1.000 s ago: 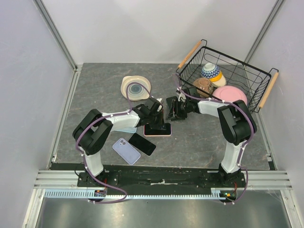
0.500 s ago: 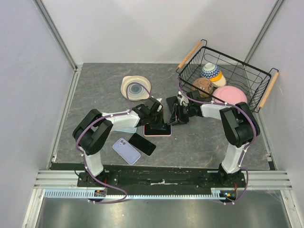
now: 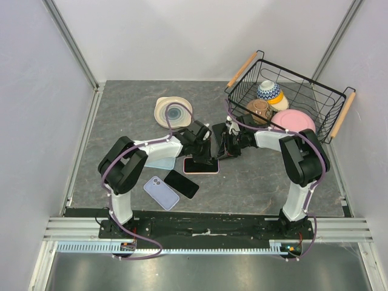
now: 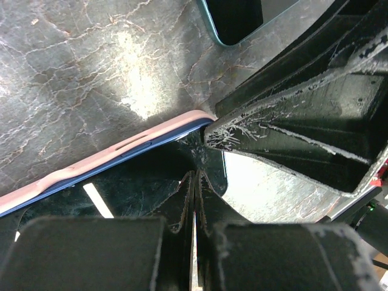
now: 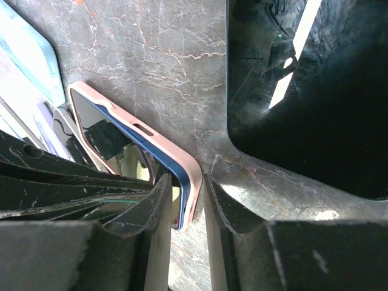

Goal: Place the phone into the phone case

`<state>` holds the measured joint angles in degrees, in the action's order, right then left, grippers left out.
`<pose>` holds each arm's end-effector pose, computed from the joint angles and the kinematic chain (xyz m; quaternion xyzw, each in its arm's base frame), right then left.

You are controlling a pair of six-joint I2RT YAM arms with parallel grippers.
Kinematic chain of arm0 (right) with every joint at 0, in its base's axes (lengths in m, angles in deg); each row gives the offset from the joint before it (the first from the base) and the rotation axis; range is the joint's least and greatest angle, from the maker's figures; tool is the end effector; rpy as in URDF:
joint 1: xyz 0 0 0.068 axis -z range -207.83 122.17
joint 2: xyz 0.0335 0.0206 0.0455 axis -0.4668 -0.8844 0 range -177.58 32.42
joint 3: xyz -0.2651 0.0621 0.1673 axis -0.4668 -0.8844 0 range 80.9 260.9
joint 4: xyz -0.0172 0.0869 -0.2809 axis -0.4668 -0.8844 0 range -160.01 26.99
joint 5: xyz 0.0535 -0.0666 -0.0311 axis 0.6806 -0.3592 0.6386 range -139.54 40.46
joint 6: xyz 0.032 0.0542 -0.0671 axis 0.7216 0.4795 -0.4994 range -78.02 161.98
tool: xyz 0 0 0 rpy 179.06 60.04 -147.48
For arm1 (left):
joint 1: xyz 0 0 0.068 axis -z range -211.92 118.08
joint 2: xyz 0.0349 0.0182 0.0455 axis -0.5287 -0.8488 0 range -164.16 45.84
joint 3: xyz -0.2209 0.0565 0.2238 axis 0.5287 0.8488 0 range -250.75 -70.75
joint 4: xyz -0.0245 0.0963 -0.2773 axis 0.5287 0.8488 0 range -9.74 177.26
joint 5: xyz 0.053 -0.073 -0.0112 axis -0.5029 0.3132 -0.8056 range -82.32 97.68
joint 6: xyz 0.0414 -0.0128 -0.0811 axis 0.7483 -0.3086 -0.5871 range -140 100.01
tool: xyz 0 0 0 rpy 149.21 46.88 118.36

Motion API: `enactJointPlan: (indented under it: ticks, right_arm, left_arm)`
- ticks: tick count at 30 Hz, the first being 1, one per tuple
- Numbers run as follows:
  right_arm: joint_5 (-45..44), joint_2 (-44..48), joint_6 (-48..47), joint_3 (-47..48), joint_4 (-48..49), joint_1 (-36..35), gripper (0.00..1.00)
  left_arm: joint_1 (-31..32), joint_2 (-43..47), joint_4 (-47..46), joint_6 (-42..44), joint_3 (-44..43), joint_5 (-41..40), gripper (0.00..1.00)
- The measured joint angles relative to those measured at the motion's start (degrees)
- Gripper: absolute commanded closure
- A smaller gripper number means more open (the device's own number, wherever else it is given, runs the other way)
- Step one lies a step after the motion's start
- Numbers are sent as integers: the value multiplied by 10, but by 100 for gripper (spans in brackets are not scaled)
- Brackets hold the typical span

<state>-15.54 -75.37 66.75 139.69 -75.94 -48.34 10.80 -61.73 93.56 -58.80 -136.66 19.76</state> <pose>0.3690 0.1874 0.1129 -0.0364 0.9298 0.3511 0.1048 0.3204 -0.3194 0.1429 0.0640 0.9467 -0.2715 0.1612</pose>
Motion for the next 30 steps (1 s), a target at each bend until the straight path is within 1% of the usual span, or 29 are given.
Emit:
enactJointPlan:
  ticks: [10,18,22,24,26,27,29,30]
  right_arm:
    - [-53,-3,-2,31,-45,-27,74]
    - [-167,-14,-7,74,-104,-78,73]
    - [-197,-10,-6,77,-107,-91,70]
    - [-199,-5,-6,75,-104,-93,68]
    - [-197,-1,-6,74,-99,-93,65]
    - [-195,2,-6,72,-95,-93,64]
    - [-192,7,-6,65,-86,-92,58]
    - [-191,9,-6,62,-83,-93,56]
  left_arm:
    - [0,-26,67,0,-53,-13,98]
    - [0,-35,77,-2,-63,-29,98]
    - [0,-34,75,-2,-62,-30,98]
    - [0,-27,63,-1,-52,-31,98]
    - [0,-14,56,-1,-34,-35,97]
    - [0,-3,49,-1,-21,-37,96]
    - [0,22,45,-1,8,-45,90]
    - [0,37,45,-1,24,-47,85]
